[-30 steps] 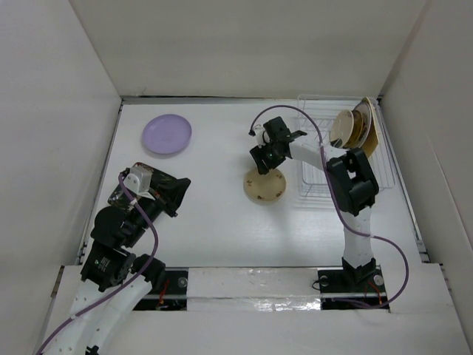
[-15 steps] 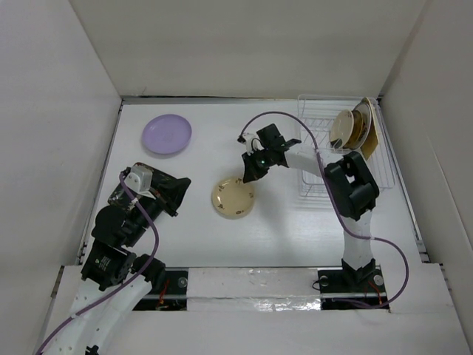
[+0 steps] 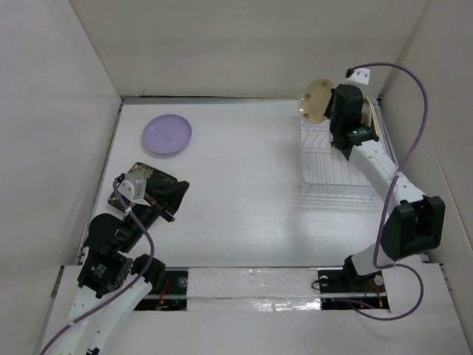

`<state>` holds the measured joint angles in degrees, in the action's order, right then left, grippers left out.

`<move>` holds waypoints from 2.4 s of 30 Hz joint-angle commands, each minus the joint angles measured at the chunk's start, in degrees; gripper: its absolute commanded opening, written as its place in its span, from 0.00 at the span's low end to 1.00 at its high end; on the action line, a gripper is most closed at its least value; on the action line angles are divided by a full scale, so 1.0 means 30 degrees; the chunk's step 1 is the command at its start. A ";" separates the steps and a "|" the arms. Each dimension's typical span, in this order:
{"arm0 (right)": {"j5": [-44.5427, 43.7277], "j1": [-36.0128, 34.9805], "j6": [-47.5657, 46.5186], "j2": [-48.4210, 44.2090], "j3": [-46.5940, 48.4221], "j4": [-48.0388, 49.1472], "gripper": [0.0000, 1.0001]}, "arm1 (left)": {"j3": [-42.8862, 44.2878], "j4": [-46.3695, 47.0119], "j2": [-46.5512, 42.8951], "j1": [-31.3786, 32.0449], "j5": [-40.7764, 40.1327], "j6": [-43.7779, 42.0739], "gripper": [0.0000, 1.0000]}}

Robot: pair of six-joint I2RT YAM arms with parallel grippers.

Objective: Load the plates into the dish rack

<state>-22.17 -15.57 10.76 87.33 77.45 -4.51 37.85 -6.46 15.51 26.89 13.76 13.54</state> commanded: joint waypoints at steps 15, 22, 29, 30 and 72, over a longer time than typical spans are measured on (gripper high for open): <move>-1.3906 0.1353 -1.1170 0.5046 0.2104 0.8182 0.00 | 0.0158 0.0893 -0.1332 0.0117 0.0629 -0.0090 0.00; -1.3441 0.1353 -1.1384 0.6017 0.1636 0.8540 0.00 | 0.0129 0.0893 -0.1185 0.0117 0.0629 -0.0060 0.00; -1.1859 0.1177 -0.9305 0.6834 0.1485 0.6665 0.00 | 0.0129 0.0893 -0.1009 0.0117 0.0570 -0.0060 0.00; -1.1654 0.1177 -0.8721 0.6953 0.1662 0.6255 0.00 | 0.0100 0.0864 -0.1009 0.0117 0.0570 -0.0060 0.00; 0.4489 -0.8725 0.9502 2.1920 2.2748 -0.0752 0.83 | 0.0217 0.0336 0.3737 -0.0088 -0.3005 0.0057 0.00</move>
<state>-12.25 -42.50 31.75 150.19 138.19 -5.54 37.82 -7.62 26.52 26.89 5.50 13.61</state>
